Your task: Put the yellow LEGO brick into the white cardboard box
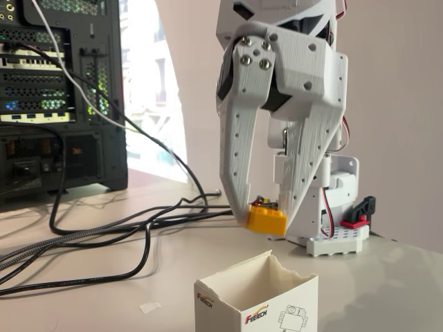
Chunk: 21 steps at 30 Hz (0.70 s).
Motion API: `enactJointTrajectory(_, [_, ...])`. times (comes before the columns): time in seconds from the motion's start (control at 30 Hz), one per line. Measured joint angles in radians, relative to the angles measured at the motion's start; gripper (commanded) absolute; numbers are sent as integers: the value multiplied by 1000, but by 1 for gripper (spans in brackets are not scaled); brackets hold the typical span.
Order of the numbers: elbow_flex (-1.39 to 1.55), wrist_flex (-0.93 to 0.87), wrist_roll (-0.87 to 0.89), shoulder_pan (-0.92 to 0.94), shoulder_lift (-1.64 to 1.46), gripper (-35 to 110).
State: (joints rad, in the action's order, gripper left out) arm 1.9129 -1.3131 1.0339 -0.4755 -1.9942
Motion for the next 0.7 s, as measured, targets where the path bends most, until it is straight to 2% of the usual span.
enactJointTrajectory(0.33, [6,0,0,0,-14,18])
enactJointTrajectory(0.43, [6,0,0,0,-14,12])
enactJointTrajectory(0.6, [21,-3,-52,20,-37,-9])
enactJointTrajectory(0.7, [41,-8,-155,63,-67,-9])
